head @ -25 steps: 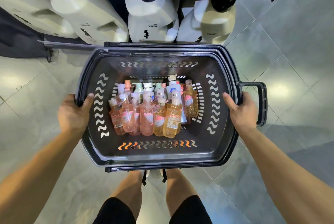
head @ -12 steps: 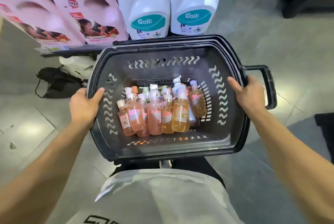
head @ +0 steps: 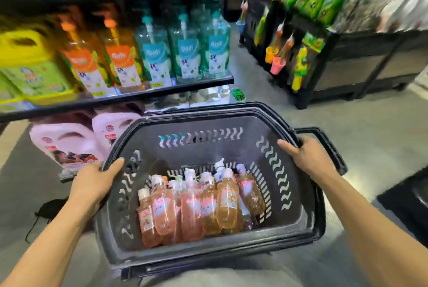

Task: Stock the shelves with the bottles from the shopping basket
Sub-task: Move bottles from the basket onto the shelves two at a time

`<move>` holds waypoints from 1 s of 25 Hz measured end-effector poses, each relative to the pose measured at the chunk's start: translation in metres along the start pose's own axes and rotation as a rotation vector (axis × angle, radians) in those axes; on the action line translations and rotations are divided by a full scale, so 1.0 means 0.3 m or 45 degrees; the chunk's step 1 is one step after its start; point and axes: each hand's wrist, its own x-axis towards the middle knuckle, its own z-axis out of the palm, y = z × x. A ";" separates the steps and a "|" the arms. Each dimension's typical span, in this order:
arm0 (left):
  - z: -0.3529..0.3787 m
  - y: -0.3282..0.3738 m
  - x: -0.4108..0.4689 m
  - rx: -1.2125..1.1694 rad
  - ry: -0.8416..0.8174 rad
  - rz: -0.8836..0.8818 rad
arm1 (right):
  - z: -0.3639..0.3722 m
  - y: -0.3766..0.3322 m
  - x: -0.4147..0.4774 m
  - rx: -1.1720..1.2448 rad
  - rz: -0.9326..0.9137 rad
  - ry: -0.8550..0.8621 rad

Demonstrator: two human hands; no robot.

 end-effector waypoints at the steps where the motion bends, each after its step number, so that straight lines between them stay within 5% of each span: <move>1: -0.012 0.044 0.004 0.015 -0.020 0.040 | -0.038 0.003 -0.002 0.015 0.005 0.027; 10: 0.094 0.485 0.060 0.096 -0.138 0.309 | -0.319 0.162 0.056 0.038 0.086 0.224; 25: 0.835 1.188 0.206 0.061 -0.277 0.342 | -0.858 0.466 0.673 0.009 0.150 0.328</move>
